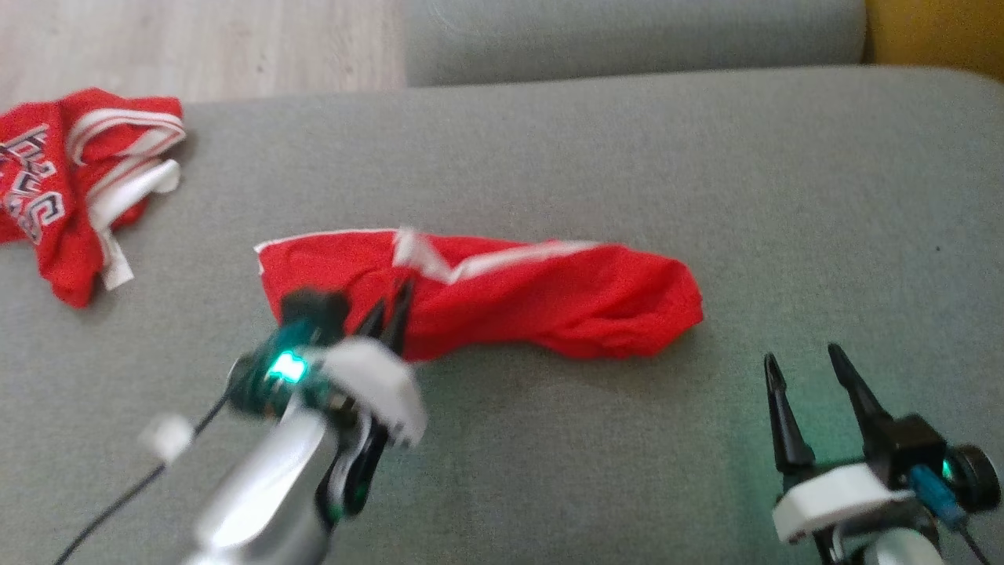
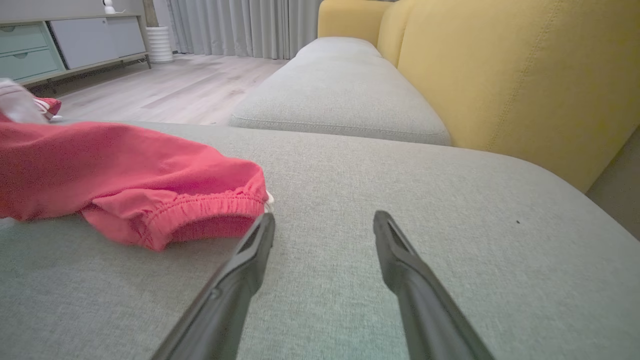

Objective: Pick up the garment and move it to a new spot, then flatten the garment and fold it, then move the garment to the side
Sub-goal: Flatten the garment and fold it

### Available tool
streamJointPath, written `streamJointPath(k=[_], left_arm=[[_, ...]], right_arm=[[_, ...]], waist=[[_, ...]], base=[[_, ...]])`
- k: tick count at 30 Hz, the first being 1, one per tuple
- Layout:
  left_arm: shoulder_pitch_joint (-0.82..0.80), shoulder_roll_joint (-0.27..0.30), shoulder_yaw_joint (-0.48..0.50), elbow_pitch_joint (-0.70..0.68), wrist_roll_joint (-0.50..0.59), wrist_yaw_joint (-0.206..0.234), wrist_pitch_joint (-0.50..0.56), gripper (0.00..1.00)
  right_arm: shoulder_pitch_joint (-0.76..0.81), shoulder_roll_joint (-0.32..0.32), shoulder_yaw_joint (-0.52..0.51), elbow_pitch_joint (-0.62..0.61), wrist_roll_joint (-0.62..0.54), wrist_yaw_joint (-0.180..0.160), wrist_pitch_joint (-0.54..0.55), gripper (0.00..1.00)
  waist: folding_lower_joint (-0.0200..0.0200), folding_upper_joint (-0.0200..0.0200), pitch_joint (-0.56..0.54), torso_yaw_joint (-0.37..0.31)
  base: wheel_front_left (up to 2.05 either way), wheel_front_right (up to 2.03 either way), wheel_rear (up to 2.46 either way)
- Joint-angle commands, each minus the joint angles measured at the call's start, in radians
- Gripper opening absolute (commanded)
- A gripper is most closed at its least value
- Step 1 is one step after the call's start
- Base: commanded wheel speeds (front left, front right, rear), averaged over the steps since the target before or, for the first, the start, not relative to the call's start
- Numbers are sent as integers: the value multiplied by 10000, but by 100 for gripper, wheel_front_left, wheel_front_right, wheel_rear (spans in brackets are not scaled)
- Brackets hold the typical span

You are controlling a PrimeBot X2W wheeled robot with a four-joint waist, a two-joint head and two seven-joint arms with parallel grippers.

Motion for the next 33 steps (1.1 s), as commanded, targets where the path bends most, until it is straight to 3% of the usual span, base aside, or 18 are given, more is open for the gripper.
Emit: streamJointPath(k=[1, 8, 19, 20, 22, 23, 33], left_arm=[[-4, 461, 512, -667, -56, 225, -139, 0], [2290, 994, 976, -2284, -590, 1144, -468, 0], [3273, 787, 1438, -1457, -932, 1010, -1911, 0], [3290, 763, 1469, -1335, -955, 967, -2020, 3], [3286, 718, 1491, -1129, -965, 851, -2228, 63], [3280, 687, 1502, -1043, -976, 798, -2323, 100], [3509, 626, 1578, -736, -784, 539, -3172, 100]], right_arm=[[27, -52, 134, -360, -76, 75, 29, 100], [603, -52, -104, -519, -147, 75, 170, 100], [475, -52, -46, -512, -70, 75, 235, 100], [456, -52, -46, -494, -59, 75, 232, 100], [420, -52, -52, -448, -45, 75, 222, 100], [403, -52, -57, -419, -44, 75, 216, 100], [412, -52, -51, -203, 58, 75, 201, 100]], waist=[[3, 0, -336, 204], [3, 0, -469, 139], [3, 0, -266, -63], [3, 0, -258, -62], [3, 0, -260, -59], [3, 0, -274, -57], [3, 0, -653, -59]], base=[[0, 0, 0], [0, 0, 0], [0, 0, 0], [0, 0, 0], [0, 0, 0], [0, 0, 0], [0, 0, 0]])
